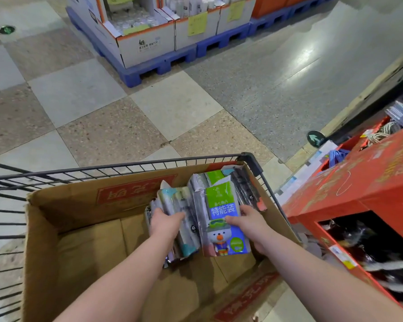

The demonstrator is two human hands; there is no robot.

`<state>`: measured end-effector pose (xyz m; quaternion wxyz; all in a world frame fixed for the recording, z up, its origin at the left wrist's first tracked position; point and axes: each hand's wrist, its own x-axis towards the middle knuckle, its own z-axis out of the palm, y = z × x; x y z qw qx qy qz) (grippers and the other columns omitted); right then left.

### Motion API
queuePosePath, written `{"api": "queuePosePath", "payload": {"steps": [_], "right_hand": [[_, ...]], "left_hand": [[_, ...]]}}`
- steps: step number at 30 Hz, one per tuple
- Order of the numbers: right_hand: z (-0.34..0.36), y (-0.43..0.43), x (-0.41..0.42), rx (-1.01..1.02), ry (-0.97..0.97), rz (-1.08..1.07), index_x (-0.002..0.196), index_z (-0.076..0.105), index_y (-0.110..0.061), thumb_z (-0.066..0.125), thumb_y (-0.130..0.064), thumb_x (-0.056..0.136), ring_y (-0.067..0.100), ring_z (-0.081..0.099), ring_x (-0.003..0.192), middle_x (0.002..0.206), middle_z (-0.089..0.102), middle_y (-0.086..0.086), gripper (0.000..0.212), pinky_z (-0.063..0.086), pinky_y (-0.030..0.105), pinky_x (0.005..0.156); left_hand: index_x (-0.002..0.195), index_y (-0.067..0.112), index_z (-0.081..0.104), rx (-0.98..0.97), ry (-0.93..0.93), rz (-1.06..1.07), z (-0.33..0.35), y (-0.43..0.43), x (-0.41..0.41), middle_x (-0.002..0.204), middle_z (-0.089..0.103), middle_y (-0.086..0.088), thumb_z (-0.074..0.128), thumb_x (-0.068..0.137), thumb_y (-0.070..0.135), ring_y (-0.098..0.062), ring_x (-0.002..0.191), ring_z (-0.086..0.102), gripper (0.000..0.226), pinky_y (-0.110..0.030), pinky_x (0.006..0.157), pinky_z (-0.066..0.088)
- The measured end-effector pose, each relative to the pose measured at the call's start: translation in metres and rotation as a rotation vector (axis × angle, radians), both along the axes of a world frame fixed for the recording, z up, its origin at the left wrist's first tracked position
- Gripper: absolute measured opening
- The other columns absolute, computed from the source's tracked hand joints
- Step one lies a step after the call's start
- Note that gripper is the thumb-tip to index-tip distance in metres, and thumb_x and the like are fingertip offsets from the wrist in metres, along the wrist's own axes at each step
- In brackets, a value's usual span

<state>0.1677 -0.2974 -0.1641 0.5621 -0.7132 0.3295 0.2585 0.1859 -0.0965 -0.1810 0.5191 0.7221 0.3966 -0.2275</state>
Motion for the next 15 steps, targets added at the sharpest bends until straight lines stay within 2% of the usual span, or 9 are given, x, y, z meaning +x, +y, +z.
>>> {"api": "queuePosePath", "payload": {"steps": [3,7,9,11,13,15], "right_hand": [[0.009,-0.012,-0.009,0.065,-0.02,-0.057,0.106,0.063,-0.003,0.066,-0.003,0.086,0.023,0.069,0.07,0.097,0.072,0.016,0.02,0.054,0.026,0.053],[0.022,-0.03,-0.019,0.103,-0.078,-0.106,0.1,0.064,-0.005,0.066,-0.004,0.086,0.029,0.07,0.076,0.095,0.072,0.016,0.015,0.055,0.031,0.061],[0.032,-0.042,-0.025,0.122,-0.119,-0.121,0.103,0.064,-0.004,0.065,-0.004,0.086,0.032,0.071,0.08,0.096,0.073,0.017,0.017,0.056,0.034,0.066],[0.044,-0.056,-0.031,0.148,-0.172,-0.133,0.106,0.064,-0.002,0.063,-0.003,0.087,0.031,0.071,0.077,0.093,0.073,0.017,0.019,0.056,0.036,0.068],[0.061,-0.074,-0.043,0.175,-0.226,-0.156,0.105,0.065,-0.001,0.062,-0.002,0.087,0.032,0.07,0.076,0.091,0.074,0.017,0.018,0.058,0.043,0.073],[0.078,-0.099,-0.059,0.202,-0.272,-0.195,0.106,0.066,-0.001,0.068,-0.006,0.08,0.037,0.07,0.085,0.095,0.073,0.02,0.026,0.055,0.052,0.083]], "left_hand": [[0.107,0.017,0.045,-0.057,-0.067,0.079,0.015,0.0,-0.01,0.101,0.058,-0.008,0.071,0.084,0.015,-0.031,0.092,0.061,0.035,-0.044,0.084,0.053],[0.106,0.018,0.047,-0.112,-0.17,0.089,0.044,-0.004,-0.016,0.101,0.061,-0.009,0.07,0.085,0.015,-0.029,0.088,0.062,0.031,-0.042,0.079,0.054],[0.102,0.016,0.05,-0.128,-0.232,0.071,0.06,-0.012,-0.019,0.101,0.064,-0.012,0.071,0.084,0.014,-0.03,0.088,0.064,0.028,-0.041,0.08,0.054],[0.107,0.012,0.053,-0.155,-0.277,0.042,0.078,-0.026,-0.022,0.102,0.066,-0.014,0.071,0.083,0.013,-0.03,0.087,0.065,0.029,-0.039,0.08,0.054],[0.112,0.007,0.054,-0.209,-0.318,0.023,0.093,-0.047,-0.028,0.099,0.066,-0.015,0.069,0.084,0.008,-0.028,0.081,0.064,0.032,-0.035,0.072,0.054],[0.107,0.006,0.055,-0.27,-0.345,-0.001,0.108,-0.072,-0.038,0.09,0.065,-0.012,0.068,0.084,0.004,-0.024,0.072,0.063,0.026,-0.028,0.06,0.052]]}}
